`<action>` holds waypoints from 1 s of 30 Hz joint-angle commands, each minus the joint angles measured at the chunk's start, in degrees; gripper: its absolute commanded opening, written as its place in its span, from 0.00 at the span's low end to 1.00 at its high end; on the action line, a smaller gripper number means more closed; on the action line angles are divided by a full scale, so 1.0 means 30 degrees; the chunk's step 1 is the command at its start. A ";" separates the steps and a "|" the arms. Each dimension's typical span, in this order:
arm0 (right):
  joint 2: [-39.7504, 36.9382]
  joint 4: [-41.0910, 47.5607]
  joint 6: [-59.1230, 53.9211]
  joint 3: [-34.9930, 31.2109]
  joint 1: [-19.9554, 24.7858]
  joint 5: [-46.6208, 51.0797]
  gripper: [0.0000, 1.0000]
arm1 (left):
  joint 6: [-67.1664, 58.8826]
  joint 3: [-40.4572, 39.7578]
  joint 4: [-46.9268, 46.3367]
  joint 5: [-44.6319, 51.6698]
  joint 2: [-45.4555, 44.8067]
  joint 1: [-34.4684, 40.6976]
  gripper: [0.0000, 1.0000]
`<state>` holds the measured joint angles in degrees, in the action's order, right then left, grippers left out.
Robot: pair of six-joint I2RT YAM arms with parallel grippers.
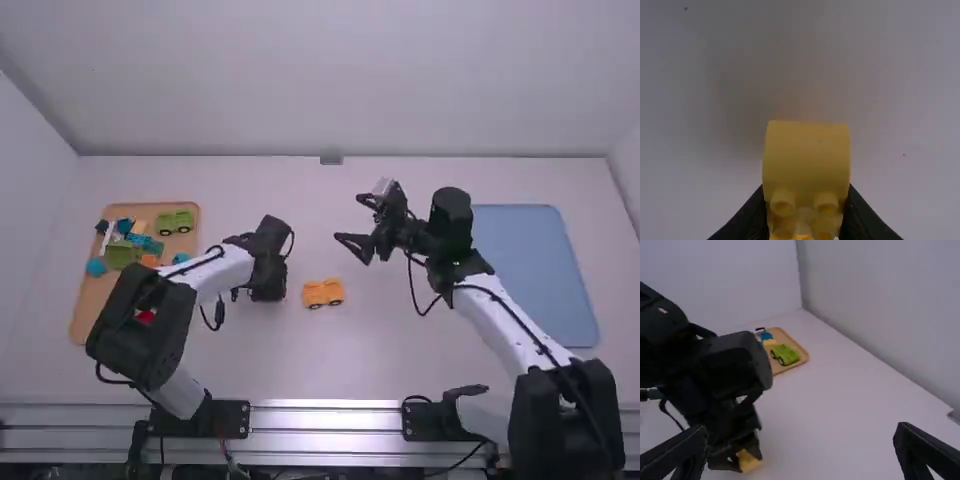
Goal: Assemble lego blocks to make yellow taxi
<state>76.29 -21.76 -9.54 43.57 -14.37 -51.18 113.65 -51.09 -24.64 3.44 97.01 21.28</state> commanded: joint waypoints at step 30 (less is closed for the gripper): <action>0.0087 -0.0022 -0.0262 -0.0073 -0.0576 -0.1188 0.99 | -0.6149 -0.1231 -0.2506 0.2186 -0.2703 -0.1843 0.99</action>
<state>76.29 -21.69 -10.57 43.57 -16.32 -53.06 104.97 -51.59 -31.59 8.78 92.51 16.97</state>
